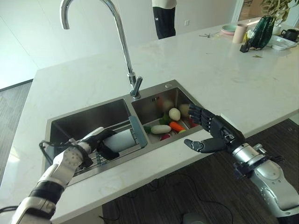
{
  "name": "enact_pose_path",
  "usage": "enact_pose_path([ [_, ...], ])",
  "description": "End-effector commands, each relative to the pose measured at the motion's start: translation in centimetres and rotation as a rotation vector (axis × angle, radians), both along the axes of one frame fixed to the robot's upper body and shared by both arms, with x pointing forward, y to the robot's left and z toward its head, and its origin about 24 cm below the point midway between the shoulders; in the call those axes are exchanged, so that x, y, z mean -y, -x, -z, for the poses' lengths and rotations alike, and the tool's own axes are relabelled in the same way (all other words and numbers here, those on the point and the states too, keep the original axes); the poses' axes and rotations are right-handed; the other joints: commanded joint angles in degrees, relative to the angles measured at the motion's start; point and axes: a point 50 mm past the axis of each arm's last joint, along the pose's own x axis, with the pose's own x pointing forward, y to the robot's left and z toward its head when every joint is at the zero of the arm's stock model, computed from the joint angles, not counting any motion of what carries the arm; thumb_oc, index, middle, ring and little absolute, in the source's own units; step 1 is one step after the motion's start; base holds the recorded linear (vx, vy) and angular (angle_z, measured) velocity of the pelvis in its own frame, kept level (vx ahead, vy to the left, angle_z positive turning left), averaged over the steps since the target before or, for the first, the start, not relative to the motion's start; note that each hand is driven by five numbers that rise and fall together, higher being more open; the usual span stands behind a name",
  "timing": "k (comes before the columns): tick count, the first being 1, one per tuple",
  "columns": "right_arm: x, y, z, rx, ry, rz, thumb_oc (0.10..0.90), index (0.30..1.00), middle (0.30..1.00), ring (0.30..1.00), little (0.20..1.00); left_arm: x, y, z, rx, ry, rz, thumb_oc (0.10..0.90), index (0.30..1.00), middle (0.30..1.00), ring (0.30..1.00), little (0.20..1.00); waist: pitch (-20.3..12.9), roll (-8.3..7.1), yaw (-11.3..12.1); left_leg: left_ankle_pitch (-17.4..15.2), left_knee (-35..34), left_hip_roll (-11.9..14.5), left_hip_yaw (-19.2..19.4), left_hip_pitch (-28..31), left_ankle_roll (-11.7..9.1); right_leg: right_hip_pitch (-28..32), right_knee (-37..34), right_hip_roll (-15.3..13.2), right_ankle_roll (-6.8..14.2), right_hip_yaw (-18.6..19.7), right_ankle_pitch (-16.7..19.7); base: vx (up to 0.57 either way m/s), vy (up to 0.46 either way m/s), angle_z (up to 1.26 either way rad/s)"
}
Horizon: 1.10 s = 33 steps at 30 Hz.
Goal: Place the dishes in the dishwasher.
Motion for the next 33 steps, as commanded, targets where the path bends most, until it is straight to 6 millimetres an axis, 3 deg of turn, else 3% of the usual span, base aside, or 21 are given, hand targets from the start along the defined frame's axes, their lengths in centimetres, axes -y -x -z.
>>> enact_pose_path([
  [1, -0.1, 0.2, -4.7, 0.277, -0.035, -0.003, 0.800, 0.900, 0.900, 0.900, 0.900, -0.9, -1.7, -7.4, 0.440, 0.070, -0.072, 0.400, 0.300, 0.300, 0.300, 0.300, -3.9, 0.55, 2.1, -13.4, 7.6, -1.2, -3.0, -0.5, 1.3, 1.6, -0.6, -1.5, 4.5, -6.8, -3.7, -0.01, -0.005, 0.05],
  [3, -0.1, 0.4, -4.5, 0.280, -0.043, 0.015, 0.800, 0.900, 0.900, 0.900, 0.900, -1.3, -0.5, -9.6, 0.665, 0.176, -0.126, 0.400, 0.300, 0.300, 0.300, 0.300, -4.1, 0.07, 3.1, -13.1, 7.6, -1.2, -4.0, -0.9, 1.0, 1.6, -0.6, -1.9, 4.4, -7.4, -3.9, -0.01, -0.014, 0.18],
  [13, -0.1, 1.0, -4.7, 0.309, -0.080, 0.052, 0.800, 0.900, 0.900, 0.900, 0.900, 0.5, 3.5, -13.9, 1.092, 0.411, -0.089, 0.400, 0.300, 0.300, 0.300, 0.300, -4.4, -0.99, 5.2, -12.3, 7.6, -1.4, -6.1, -2.0, 0.5, 1.8, -0.6, -2.6, 3.8, -8.8, -4.4, -0.02, -0.023, 0.13],
  [16, -0.3, 1.4, -5.2, 0.368, -0.137, 0.080, 0.800, 0.900, 0.900, 0.900, 0.900, 2.2, 5.3, -14.7, 1.205, 0.557, -0.013, 0.400, 0.300, 0.300, 0.300, 0.300, -4.6, -1.43, 6.3, -12.0, 7.6, -1.3, -7.1, -2.5, 0.4, 2.0, -0.6, -2.6, 3.3, -9.5, -4.8, -0.03, -0.093, 0.12],
  [20, -0.6, 2.0, -5.7, 0.424, -0.205, 0.097, 0.800, 0.900, 0.900, 0.900, 0.900, 2.8, 6.8, -14.6, 1.249, 0.638, -0.006, 0.400, 0.300, 0.300, 0.300, 0.300, -4.6, -1.77, 7.8, -11.6, 7.6, -1.2, -8.1, -3.0, 0.1, 2.1, -0.6, -2.4, 2.7, -10.4, -5.2, -0.03, -0.142, 0.24],
  [23, -1.1, 3.1, -6.5, 0.503, -0.253, 0.082, 0.800, 0.900, 0.900, 0.900, 0.900, 2.7, 9.4, -13.2, 1.263, 0.740, -0.074, 0.400, 0.300, 0.300, 0.300, 0.300, -3.5, -1.94, 11.3, -10.0, 7.6, -0.3, -9.9, -3.9, -1.3, 2.7, -0.6, -2.4, 1.8, -13.1, -6.0, -0.07, -0.259, 0.59],
  [26, -1.6, 3.2, -7.4, 0.545, -0.236, 0.056, 0.800, 0.900, 0.900, 0.900, 0.900, 3.1, 10.6, -13.1, 1.233, 0.758, -0.049, 0.400, 0.300, 0.300, 0.300, 0.300, -0.2, -0.64, 16.5, -5.3, 7.6, 0.6, -15.1, -8.0, -4.8, 3.3, -0.6, -2.7, 0.8, -16.1, -7.1, -0.12, -0.145, 1.13],
  [27, -1.4, 3.2, -7.4, 0.547, -0.227, 0.075, 0.800, 0.900, 0.900, 0.900, 0.900, 3.1, 10.7, -13.3, 1.235, 0.775, -0.036, 0.400, 0.300, 0.300, 0.300, 0.300, 0.2, -0.35, 16.4, -4.2, 7.6, 1.7, -13.9, -9.1, -5.4, 3.5, -0.6, -3.0, 0.9, -17.2, -7.0, -0.29, -0.023, 0.95],
  [28, -0.8, 3.2, -7.4, 0.564, -0.213, 0.147, 0.800, 0.900, 0.900, 0.900, 0.900, 3.3, 10.4, -13.9, 1.230, 0.827, 0.036, 0.400, 0.300, 0.300, 0.300, 0.300, 1.0, -0.02, 15.1, -2.3, 7.6, 6.0, -5.9, -10.7, -6.6, 4.2, -0.6, -4.2, 1.2, -21.4, -6.5, -0.22, -0.022, 1.72],
  [29, -0.5, 3.1, -7.4, 0.573, -0.209, 0.177, 0.800, 0.900, 0.900, 0.900, 0.900, 3.6, 10.1, -14.0, 1.228, 0.847, 0.066, 0.400, 0.300, 0.300, 0.300, 0.300, 0.7, -0.24, 14.0, -3.0, 7.6, 7.6, -2.8, -9.4, -7.2, 4.7, -0.6, -4.7, 1.7, -22.5, -7.1, -0.29, 0.028, 3.32],
  [30, 0.0, 2.9, -7.5, 0.588, -0.206, 0.199, 0.800, 0.900, 0.900, 0.900, 0.900, 3.9, 9.5, -14.2, 1.229, 0.872, 0.093, 0.400, 0.300, 0.300, 0.300, 0.300, 1.0, -0.80, 12.9, -3.8, 7.6, 8.3, 1.4, -7.1, -6.8, 5.2, -0.6, -6.3, 2.2, -25.1, -6.5, -0.12, 0.030, 4.28],
  [31, 0.0, 2.9, -7.5, 0.588, -0.206, 0.199, 0.800, 0.900, 0.900, 0.900, 0.900, 3.9, 9.5, -14.2, 1.229, 0.872, 0.093, 0.400, 0.300, 0.300, 0.300, 0.300, 1.0, -0.80, 12.9, -3.8, 7.6, 8.3, 1.4, -7.1, -6.8, 5.2, -0.6, -6.3, 2.2, -25.1, -6.5, -0.39, 0.190, 3.58],
  [32, 1.4, 2.7, -8.0, 0.636, -0.199, 0.215, 0.800, 0.900, 0.900, 0.900, 0.900, 4.2, 8.9, -14.5, 1.247, 0.908, 0.126, 0.400, 0.300, 0.300, 0.300, 0.300, 1.1, -3.02, 11.3, -2.1, 7.6, 6.3, 9.9, 0.3, -4.7, 4.4, -0.6, -9.7, 2.7, -28.7, -3.8, -0.40, 0.310, 1.73],
  [33, 2.0, 2.6, -8.3, 0.657, -0.197, 0.237, 0.800, 0.900, 0.900, 0.900, 0.900, 4.4, 8.5, -14.4, 1.238, 0.938, 0.149, 0.400, 0.300, 0.300, 0.300, 0.300, 1.3, -3.61, 10.9, -4.1, 7.6, 6.3, 11.8, 3.2, -4.2, 4.3, -0.6, -11.8, 3.3, -30.9, -2.0, -0.49, 0.504, 0.61],
])
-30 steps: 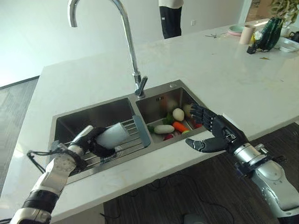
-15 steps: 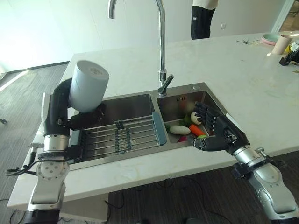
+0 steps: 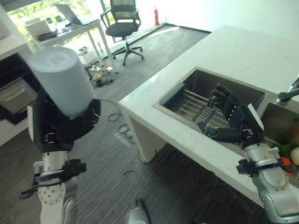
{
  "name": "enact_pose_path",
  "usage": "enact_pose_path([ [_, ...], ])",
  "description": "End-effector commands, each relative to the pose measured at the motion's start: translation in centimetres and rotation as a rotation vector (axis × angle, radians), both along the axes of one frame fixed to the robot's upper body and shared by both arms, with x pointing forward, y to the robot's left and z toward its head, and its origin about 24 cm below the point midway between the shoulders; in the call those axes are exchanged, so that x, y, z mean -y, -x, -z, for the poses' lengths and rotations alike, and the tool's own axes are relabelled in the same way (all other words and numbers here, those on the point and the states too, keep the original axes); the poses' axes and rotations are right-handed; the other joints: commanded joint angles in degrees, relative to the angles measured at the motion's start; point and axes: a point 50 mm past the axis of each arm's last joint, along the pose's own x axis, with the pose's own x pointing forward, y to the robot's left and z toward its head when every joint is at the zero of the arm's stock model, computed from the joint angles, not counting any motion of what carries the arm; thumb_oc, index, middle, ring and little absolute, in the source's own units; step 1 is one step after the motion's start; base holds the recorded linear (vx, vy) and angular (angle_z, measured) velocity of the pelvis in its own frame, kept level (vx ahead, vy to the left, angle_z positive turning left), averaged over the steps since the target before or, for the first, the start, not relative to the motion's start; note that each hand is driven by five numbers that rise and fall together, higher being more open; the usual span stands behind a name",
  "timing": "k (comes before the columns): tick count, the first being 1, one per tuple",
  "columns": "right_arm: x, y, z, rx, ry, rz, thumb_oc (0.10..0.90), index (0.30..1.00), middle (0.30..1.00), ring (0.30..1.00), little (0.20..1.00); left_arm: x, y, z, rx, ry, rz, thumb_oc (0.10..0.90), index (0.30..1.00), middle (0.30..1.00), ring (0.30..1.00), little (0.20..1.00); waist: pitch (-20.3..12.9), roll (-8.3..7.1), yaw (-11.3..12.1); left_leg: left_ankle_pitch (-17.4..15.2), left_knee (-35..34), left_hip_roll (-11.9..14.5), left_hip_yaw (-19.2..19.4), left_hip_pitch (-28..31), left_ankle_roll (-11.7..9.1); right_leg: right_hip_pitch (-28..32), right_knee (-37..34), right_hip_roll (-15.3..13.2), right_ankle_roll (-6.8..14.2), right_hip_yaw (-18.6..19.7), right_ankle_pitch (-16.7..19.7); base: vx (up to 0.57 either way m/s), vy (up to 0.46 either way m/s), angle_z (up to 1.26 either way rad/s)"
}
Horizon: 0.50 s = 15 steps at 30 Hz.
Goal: Place the dishes in the dishwasher.
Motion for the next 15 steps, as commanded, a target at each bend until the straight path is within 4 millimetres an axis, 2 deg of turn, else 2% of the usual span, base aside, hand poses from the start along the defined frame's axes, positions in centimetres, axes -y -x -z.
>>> enact_pose_path([
  [1, 0.1, 1.9, -6.2, 0.404, -0.030, -0.020, 0.800, 0.900, 0.900, 0.900, 0.900, 0.0, 0.3, -4.8, 0.272, -0.084, 0.057, 0.400, 0.300, 0.300, 0.300, 0.300, -2.3, -3.72, -5.6, -7.6, 9.0, -0.3, 3.6, -1.6, 3.3, 1.8, -3.1, -1.2, 7.5, -2.4, -0.4, -0.28, 0.446, 1.38],
  [3, 0.2, 2.0, -6.0, 0.403, -0.050, -0.010, 0.800, 0.900, 0.900, 0.900, 0.900, 0.1, 0.1, -4.6, 0.264, -0.090, 0.077, 0.400, 0.300, 0.300, 0.300, 0.300, -3.4, -3.10, -5.9, -10.3, 9.0, 0.9, 3.5, -1.1, 3.3, 1.5, -3.1, -2.7, 8.8, -4.0, 1.1, -0.16, 0.423, 1.93],
  [7, -0.4, 1.7, -5.4, 0.388, -0.102, 0.005, 0.800, 0.900, 0.900, 0.900, 0.900, 0.7, -0.3, -4.7, 0.245, -0.106, 0.113, 0.400, 0.300, 0.300, 0.300, 0.300, -4.5, -2.42, -3.6, -12.4, 9.0, -2.2, -1.6, -3.6, 3.1, 1.3, -3.1, -6.9, 11.5, -6.5, 6.2, -0.04, 0.437, 0.79],
  [11, -1.3, 1.9, -4.6, 0.359, -0.117, -0.008, 0.800, 0.900, 0.900, 0.900, 0.900, 0.7, -0.1, -5.0, 0.234, -0.119, 0.107, 0.400, 0.300, 0.300, 0.300, 0.300, -4.2, -2.53, -2.1, -13.8, 9.0, -5.3, -5.0, -4.8, 5.0, 2.0, -3.1, -9.7, 12.5, -8.5, 11.4, 0.03, 0.390, 0.52],
  [13, -1.7, 1.9, -4.4, 0.352, -0.123, -0.015, 0.800, 0.900, 0.900, 0.900, 0.900, 1.0, -0.4, -5.2, 0.223, -0.129, 0.106, 0.400, 0.300, 0.300, 0.300, 0.300, -4.1, -2.14, -1.9, -14.0, 9.0, -6.0, -6.7, -5.5, 6.4, 3.3, -3.1, -9.0, 11.8, -8.6, 12.8, 0.03, 0.344, 0.41],
  [14, -1.6, 2.1, -4.4, 0.354, -0.126, -0.012, 0.800, 0.900, 0.900, 0.900, 0.900, 1.3, -0.6, -5.2, 0.220, -0.138, 0.110, 0.400, 0.300, 0.300, 0.300, 0.300, -3.8, -2.04, -2.6, -14.0, 9.0, -6.5, -8.8, -6.0, 7.0, 2.7, -3.1, -6.7, 11.0, -5.3, 11.5, 0.03, 0.122, 0.35],
  [15, -1.1, 2.3, -4.3, 0.354, -0.125, 0.020, 0.800, 0.900, 0.900, 0.900, 0.900, 1.7, -1.0, -5.1, 0.216, -0.143, 0.143, 0.400, 0.300, 0.300, 0.300, 0.300, -3.5, -2.24, -4.0, -14.0, 9.0, -7.8, -12.6, -7.1, 7.7, 0.7, -3.1, -2.6, 9.7, 1.3, 7.4, 0.04, 0.023, 0.47],
])
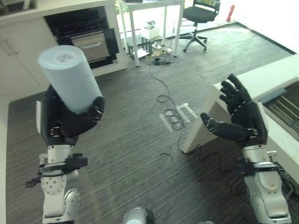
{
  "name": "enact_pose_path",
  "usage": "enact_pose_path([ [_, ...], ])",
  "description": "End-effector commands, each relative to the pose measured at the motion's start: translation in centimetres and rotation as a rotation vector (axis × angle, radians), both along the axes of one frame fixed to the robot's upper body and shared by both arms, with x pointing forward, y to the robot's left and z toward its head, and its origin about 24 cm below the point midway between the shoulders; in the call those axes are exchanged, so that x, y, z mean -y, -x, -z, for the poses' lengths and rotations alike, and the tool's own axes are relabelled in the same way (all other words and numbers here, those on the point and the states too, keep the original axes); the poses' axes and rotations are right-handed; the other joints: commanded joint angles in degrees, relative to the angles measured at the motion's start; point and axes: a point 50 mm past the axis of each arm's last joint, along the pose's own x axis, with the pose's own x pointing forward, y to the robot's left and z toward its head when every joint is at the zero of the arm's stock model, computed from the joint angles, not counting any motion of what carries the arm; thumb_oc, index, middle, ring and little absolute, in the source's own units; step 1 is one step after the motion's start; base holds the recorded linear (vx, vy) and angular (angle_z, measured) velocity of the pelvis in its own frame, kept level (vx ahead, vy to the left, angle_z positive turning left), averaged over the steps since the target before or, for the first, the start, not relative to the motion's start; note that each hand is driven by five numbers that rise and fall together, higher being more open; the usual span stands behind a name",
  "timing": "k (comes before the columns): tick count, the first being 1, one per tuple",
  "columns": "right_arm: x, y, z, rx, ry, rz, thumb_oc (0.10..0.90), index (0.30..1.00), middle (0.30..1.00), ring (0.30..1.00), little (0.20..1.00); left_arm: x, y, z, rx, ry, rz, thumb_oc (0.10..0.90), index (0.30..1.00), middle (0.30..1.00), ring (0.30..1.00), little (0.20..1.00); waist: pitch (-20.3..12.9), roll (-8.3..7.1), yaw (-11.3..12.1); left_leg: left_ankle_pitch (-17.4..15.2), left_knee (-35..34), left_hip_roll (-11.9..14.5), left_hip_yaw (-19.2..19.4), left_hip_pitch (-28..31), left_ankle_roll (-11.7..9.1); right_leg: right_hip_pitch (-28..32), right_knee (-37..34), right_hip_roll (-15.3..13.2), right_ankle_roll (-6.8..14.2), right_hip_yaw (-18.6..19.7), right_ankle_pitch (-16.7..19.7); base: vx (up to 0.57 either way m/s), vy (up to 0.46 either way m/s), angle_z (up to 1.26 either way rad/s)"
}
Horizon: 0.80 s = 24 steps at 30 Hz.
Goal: Place the dishes in the dishwasher.
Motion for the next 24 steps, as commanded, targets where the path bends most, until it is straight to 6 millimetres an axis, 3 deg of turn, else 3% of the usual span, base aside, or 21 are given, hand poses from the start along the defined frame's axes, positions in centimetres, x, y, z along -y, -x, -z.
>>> enact_pose_path([
  [1, 1.4, 1.5, -4.8, 0.272, 0.060, 0.065, 0.800, 0.900, 0.900, 0.900, 0.900, 2.6, 0.5, -5.1, 0.253, -0.128, 0.116, 0.400, 0.300, 0.300, 0.300, 0.300, -4.7, 1.83, -4.8, -2.0, -7.6, 1.9, -13.9, 4.5, -8.8, -1.5, -3.8, 13.5, 0.7, 10.6, -10.1, 0.06, -0.057, 1.11],
  [3, 2.1, 1.8, -4.7, 0.265, 0.064, 0.081, 0.800, 0.900, 0.900, 0.900, 0.900, 3.2, 0.0, -5.1, 0.246, -0.129, 0.138, 0.400, 0.300, 0.300, 0.300, 0.300, -4.7, 1.05, -6.6, -0.6, -7.6, 0.5, -16.8, 2.5, -8.4, -4.2, -3.8, 16.6, -0.8, 16.9, -13.2, 0.00, -0.064, 1.88],
  [5, 2.1, 1.9, -4.9, 0.276, 0.064, 0.039, 0.800, 0.900, 0.900, 0.900, 0.900, 3.8, -0.4, -4.8, 0.239, -0.127, 0.125, 0.400, 0.300, 0.300, 0.300, 0.300, -4.6, -0.06, -7.8, -1.0, -7.6, 0.1, -17.9, 2.2, -8.4, -6.1, -3.8, 17.3, 0.6, 22.2, -13.3, 0.03, -0.089, 1.51],
  [8, 2.1, 2.1, -5.0, 0.280, 0.054, 0.019, 0.800, 0.900, 0.900, 0.900, 0.900, 3.8, -0.2, -4.5, 0.233, -0.121, 0.119, 0.400, 0.300, 0.300, 0.300, 0.300, -4.6, -0.13, -7.5, -0.8, -7.6, 0.8, -17.4, 2.3, -8.6, -4.9, -3.8, 17.2, 0.9, 21.8, -14.8, 0.03, -0.105, 0.66],
  [11, 1.4, 1.8, -5.3, 0.284, 0.061, -0.004, 0.800, 0.900, 0.900, 0.900, 0.900, 3.5, 0.1, -4.1, 0.204, -0.101, 0.106, 0.400, 0.300, 0.300, 0.300, 0.300, -5.1, 0.03, -5.6, -0.4, -7.6, 2.4, -16.1, 3.0, -9.4, -1.9, -3.8, 16.7, 1.0, 18.4, -16.9, 0.06, -0.180, 0.15],
  [17, 0.5, 1.5, -5.9, 0.293, 0.062, -0.051, 0.800, 0.900, 0.900, 0.900, 0.900, 2.7, 0.9, -3.8, 0.194, -0.087, 0.061, 0.400, 0.300, 0.300, 0.300, 0.300, -5.2, 0.90, -4.4, 0.1, -7.6, 3.5, -16.9, 3.8, -10.6, -0.2, -3.8, 18.0, -0.2, 17.9, -19.3, 0.05, -0.137, 0.19],
  [18, -0.3, 0.9, -3.6, 0.211, 0.025, -0.120, 0.800, 0.900, 0.900, 0.900, 0.900, 3.5, 0.8, -2.8, 0.215, -0.072, 0.080, 0.400, 0.300, 0.300, 0.300, 0.300, -4.1, 0.85, -6.1, -0.2, -7.6, -3.5, -19.1, 2.0, -6.0, -4.0, -3.8, 23.8, -1.9, 24.6, -18.2, 0.03, -0.152, 0.04],
  [24, -0.6, 1.0, -4.0, 0.205, 0.050, -0.130, 0.800, 0.900, 0.900, 0.900, 0.900, 3.8, 0.9, -2.7, 0.209, -0.057, 0.069, 0.400, 0.300, 0.300, 0.300, 0.300, -6.9, 0.98, -6.0, -0.3, -7.6, -1.6, -17.1, 2.3, -7.3, -3.1, -3.8, 25.7, -3.5, 24.3, -20.6, 0.02, -0.170, -0.07],
])
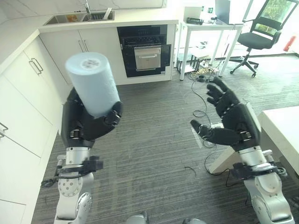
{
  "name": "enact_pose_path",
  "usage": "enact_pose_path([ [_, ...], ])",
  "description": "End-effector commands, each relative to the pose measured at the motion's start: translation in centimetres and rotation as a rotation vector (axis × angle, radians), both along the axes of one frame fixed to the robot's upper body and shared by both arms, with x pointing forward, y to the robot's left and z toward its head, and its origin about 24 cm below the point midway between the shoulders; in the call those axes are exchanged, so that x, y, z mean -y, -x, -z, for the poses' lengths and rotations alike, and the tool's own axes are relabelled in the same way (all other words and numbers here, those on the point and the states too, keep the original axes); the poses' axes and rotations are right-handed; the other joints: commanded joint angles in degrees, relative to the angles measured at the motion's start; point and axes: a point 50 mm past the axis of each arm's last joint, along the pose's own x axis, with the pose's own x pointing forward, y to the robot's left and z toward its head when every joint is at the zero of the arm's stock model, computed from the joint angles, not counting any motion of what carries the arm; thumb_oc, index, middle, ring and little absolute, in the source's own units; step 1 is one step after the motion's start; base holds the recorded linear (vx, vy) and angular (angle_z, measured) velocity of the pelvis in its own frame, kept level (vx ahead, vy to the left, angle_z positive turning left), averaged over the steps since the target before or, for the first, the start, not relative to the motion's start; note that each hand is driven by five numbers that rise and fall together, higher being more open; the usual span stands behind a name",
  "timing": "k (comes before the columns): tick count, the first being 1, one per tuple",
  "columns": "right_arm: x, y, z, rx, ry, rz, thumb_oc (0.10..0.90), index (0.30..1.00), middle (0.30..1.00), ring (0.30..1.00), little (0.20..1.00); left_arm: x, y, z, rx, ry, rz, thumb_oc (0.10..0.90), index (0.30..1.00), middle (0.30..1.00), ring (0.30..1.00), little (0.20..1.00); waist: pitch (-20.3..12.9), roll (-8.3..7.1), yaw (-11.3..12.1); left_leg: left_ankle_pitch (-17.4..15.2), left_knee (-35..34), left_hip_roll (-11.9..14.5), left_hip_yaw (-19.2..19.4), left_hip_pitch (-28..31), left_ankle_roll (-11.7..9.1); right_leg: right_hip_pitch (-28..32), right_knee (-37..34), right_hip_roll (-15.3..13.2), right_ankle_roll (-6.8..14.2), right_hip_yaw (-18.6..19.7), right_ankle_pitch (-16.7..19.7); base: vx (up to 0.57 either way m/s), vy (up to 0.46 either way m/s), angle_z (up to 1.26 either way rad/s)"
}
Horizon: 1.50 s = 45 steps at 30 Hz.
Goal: Place the dishes in the dishwasher.
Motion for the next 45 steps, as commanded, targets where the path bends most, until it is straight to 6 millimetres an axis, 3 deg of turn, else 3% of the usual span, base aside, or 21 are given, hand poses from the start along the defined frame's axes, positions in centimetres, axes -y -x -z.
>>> enact_pose_path([
  [1, 0.7, 0.4, -3.7, 0.215, -0.019, 0.018, 0.800, 0.900, 0.900, 0.900, 0.900, -0.5, 1.1, -4.4, 0.273, -0.047, -0.016, 0.400, 0.300, 0.300, 0.300, 0.300, -3.3, -0.13, -1.1, -11.5, 1.5, -2.9, 2.6, 2.5, 1.1, -0.3, -2.4, 5.7, 0.2, 3.8, -6.1, 0.07, -0.262, 0.18],
  [5, 1.3, 0.5, -4.0, 0.227, -0.006, 0.026, 0.800, 0.900, 0.900, 0.900, 0.900, -0.7, 1.2, -4.3, 0.277, -0.033, -0.025, 0.400, 0.300, 0.300, 0.300, 0.300, -2.9, -0.22, -1.3, -9.5, 1.5, -2.3, 4.4, 4.1, -0.3, 0.1, -2.4, 6.3, -0.9, 3.2, -6.8, 0.07, -0.182, 0.10],
  [7, 1.6, 0.5, -4.4, 0.240, 0.022, 0.020, 0.800, 0.900, 0.900, 0.900, 0.900, -0.9, 1.4, -4.3, 0.287, -0.027, -0.046, 0.400, 0.300, 0.300, 0.300, 0.300, -0.9, -2.28, -0.3, -3.7, 1.5, -4.5, 5.4, 6.2, -1.3, 1.1, -2.4, 4.9, -1.9, 4.7, -6.6, 0.12, -0.239, -0.04],
  [9, 1.8, 0.6, -4.5, 0.250, 0.040, 0.020, 0.800, 0.900, 0.900, 0.900, 0.900, -1.3, 1.6, -4.2, 0.287, -0.010, -0.061, 0.400, 0.300, 0.300, 0.300, 0.300, 0.9, -3.31, 0.4, -1.5, 8.1, -5.3, 4.9, 3.6, -2.2, 1.7, -2.4, 4.3, -2.6, 5.4, -6.2, 0.07, -0.165, -0.06],
  [10, 1.9, 0.5, -4.5, 0.251, 0.050, 0.025, 0.800, 0.900, 0.900, 0.900, 0.900, -1.5, 1.7, -3.9, 0.279, 0.005, -0.065, 0.400, 0.300, 0.300, 0.300, 0.300, 1.9, -3.13, 0.6, -0.7, 10.9, -4.6, 5.1, 1.0, -2.7, 2.0, -2.4, 4.5, -3.0, 5.1, -5.8, 0.10, -0.070, 0.02],
  [12, 1.7, 0.1, -4.5, 0.249, 0.045, 0.025, 0.800, 0.900, 0.900, 0.900, 0.900, -1.6, 1.5, -3.4, 0.256, 0.003, -0.055, 0.400, 0.300, 0.300, 0.300, 0.300, 2.8, -2.48, 0.7, 0.5, 1.5, -3.0, 6.7, 1.1, -2.4, 3.2, -2.4, 5.3, -2.6, 5.0, -6.5, 0.22, 0.053, 0.29],
  [13, 1.5, 0.1, -4.4, 0.245, 0.044, 0.020, 0.800, 0.900, 0.900, 0.900, 0.900, -1.6, 1.8, -3.2, 0.244, -0.016, -0.067, 0.400, 0.300, 0.300, 0.300, 0.300, 2.9, -0.68, 0.6, -2.0, 1.5, -0.1, 6.3, -2.0, -2.7, 4.0, -2.4, 7.0, -2.1, 5.0, -7.3, 0.34, 0.211, 0.38],
  [15, 1.5, 0.6, -4.0, 0.231, 0.055, 0.005, 0.800, 0.900, 0.900, 0.900, 0.900, -2.3, 2.5, -2.6, 0.219, -0.001, -0.118, 0.400, 0.300, 0.300, 0.300, 0.300, 2.1, 1.84, 0.9, 0.1, 1.5, 2.9, 0.7, -9.4, -5.2, 5.3, -2.4, 10.8, -2.5, 7.1, -9.5, 0.44, 0.249, 0.21],
  [17, 1.5, 0.7, -4.0, 0.228, 0.068, -0.007, 0.800, 0.900, 0.900, 0.900, 0.900, -2.6, 2.7, -2.5, 0.219, -0.009, -0.132, 0.400, 0.300, 0.300, 0.300, 0.300, 2.3, 2.41, 1.4, 1.7, 1.5, 4.1, -1.5, -13.8, -6.4, 7.5, -2.4, 11.8, -3.2, 8.1, -11.3, 0.59, 0.319, -0.30],
  [22, 1.6, 1.2, -4.2, 0.234, 0.034, -0.023, 0.800, 0.900, 0.900, 0.900, 0.900, -2.6, 2.3, -3.4, 0.236, -0.057, -0.124, 0.400, 0.300, 0.300, 0.300, 0.300, 0.2, 1.73, 2.0, -1.3, 1.5, 2.1, -1.0, -9.8, -3.6, 13.4, -2.4, 7.6, 0.4, 7.3, -12.4, 0.47, 0.282, -0.55],
  [24, 1.4, 1.2, -4.2, 0.242, 0.014, 0.005, 0.800, 0.900, 0.900, 0.900, 0.900, -2.1, 1.9, -4.1, 0.259, -0.094, -0.083, 0.400, 0.300, 0.300, 0.300, 0.300, -1.2, 0.06, 2.9, -2.6, 1.5, -0.5, -1.6, -8.7, -1.8, 14.9, -2.4, 4.7, 2.7, 5.4, -9.3, 0.40, 0.239, -0.13],
  [26, 1.0, 0.8, -4.3, 0.252, -0.005, 0.025, 0.800, 0.900, 0.900, 0.900, 0.900, -1.6, 1.3, -4.6, 0.269, -0.115, -0.046, 0.400, 0.300, 0.300, 0.300, 0.300, -2.2, -0.42, 3.0, -3.3, 1.5, -3.2, -3.7, -7.8, 0.1, 15.5, -2.4, 3.5, 4.6, 4.0, -0.3, 0.38, 0.293, 0.36],
  [27, 0.8, 0.5, -4.2, 0.256, -0.021, 0.033, 0.800, 0.900, 0.900, 0.900, 0.900, -1.4, 0.9, -5.0, 0.275, -0.127, -0.025, 0.400, 0.300, 0.300, 0.300, 0.300, -2.6, 0.14, 2.9, -4.2, 1.5, -5.5, -6.0, -6.3, 1.4, 15.0, 2.4, 3.5, 5.2, 2.9, 7.1, 0.48, 0.417, 0.50],
  [28, 0.4, 0.4, -4.1, 0.253, -0.028, 0.026, 0.800, 0.900, 0.900, 0.900, 0.900, -1.1, 0.7, -5.3, 0.281, -0.140, -0.019, 0.400, 0.300, 0.300, 0.300, 0.300, -2.0, 1.16, 2.4, -5.1, 1.5, -6.9, -7.4, -4.3, 2.3, 9.6, 15.6, 3.5, 5.2, 4.0, 9.4, 0.43, 0.418, 0.35],
  [30, -0.4, -0.1, -3.6, 0.234, -0.017, -0.002, 0.800, 0.900, 0.900, 0.900, 0.900, -1.0, 0.6, -5.3, 0.285, -0.140, -0.036, 0.400, 0.300, 0.300, 0.300, 0.300, -0.9, 2.17, 1.9, -5.9, 1.5, -7.1, -6.9, -1.8, 2.8, 1.7, 18.7, 3.0, 2.5, 3.8, 5.0, 0.32, 0.196, 0.33],
  [32, 0.0, 0.0, -3.6, 0.234, -0.029, -0.010, 0.800, 0.900, 0.900, 0.900, 0.900, -1.0, 0.5, -5.8, 0.294, -0.154, -0.038, 0.400, 0.300, 0.300, 0.300, 0.300, 0.2, 1.67, 1.2, -7.4, 1.5, -6.2, -5.1, 0.2, 2.1, 1.2, -0.7, 4.1, 1.7, -1.6, 3.6, 0.40, -0.127, 0.01],
  [33, 0.3, 0.1, -3.6, 0.237, -0.038, -0.019, 0.800, 0.900, 0.900, 0.900, 0.900, -0.9, 0.6, -5.7, 0.291, -0.162, -0.043, 0.400, 0.300, 0.300, 0.300, 0.300, 1.3, 0.80, 0.7, -8.8, 1.5, -6.4, -3.9, 1.8, 2.0, -1.7, -2.4, 2.1, 2.3, -2.0, 3.3, 0.45, -0.249, 0.49],
  [35, 0.7, 0.7, -3.8, 0.241, -0.036, -0.036, 0.800, 0.900, 0.900, 0.900, 0.900, -0.8, 0.9, -5.5, 0.283, -0.160, -0.041, 0.400, 0.300, 0.300, 0.300, 0.300, 2.6, -0.25, -2.1, -11.7, 1.5, -7.7, -2.9, 5.3, 2.6, -14.0, -2.4, -1.2, 4.7, 4.8, 4.8, 0.50, -0.261, 0.51],
  [37, 1.0, 1.3, -3.7, 0.246, -0.043, -0.029, 0.800, 0.900, 0.900, 0.900, 0.900, -0.5, 1.1, -5.3, 0.285, -0.167, -0.022, 0.400, 0.300, 0.300, 0.300, 0.300, 2.7, -0.53, -2.7, -13.5, 1.5, -7.8, -2.5, 7.1, 3.3, -17.9, -2.4, -2.1, 5.3, 5.2, 4.7, 0.54, -0.324, -0.32],
  [42, 1.3, 1.4, -3.8, 0.246, -0.046, -0.009, 0.800, 0.900, 0.900, 0.900, 0.900, -0.5, 1.3, -5.2, 0.282, -0.158, -0.011, 0.400, 0.300, 0.300, 0.300, 0.300, 1.8, -1.43, -2.8, -16.5, 1.5, -7.6, -3.2, 11.5, 3.9, -13.9, -2.4, -2.2, 5.9, 3.6, 7.1, 0.50, -0.350, 0.30],
  [45, 1.4, 1.2, -4.2, 0.251, -0.027, 0.000, 0.800, 0.900, 0.900, 0.900, 0.900, -0.4, 1.2, -5.0, 0.270, -0.129, 0.000, 0.400, 0.300, 0.300, 0.300, 0.300, -1.1, -1.36, -3.7, -18.1, 1.5, -6.0, -2.8, 16.9, 2.3, -11.7, -2.4, -1.0, 4.7, 2.5, 7.0, 0.53, -0.366, -0.14],
])
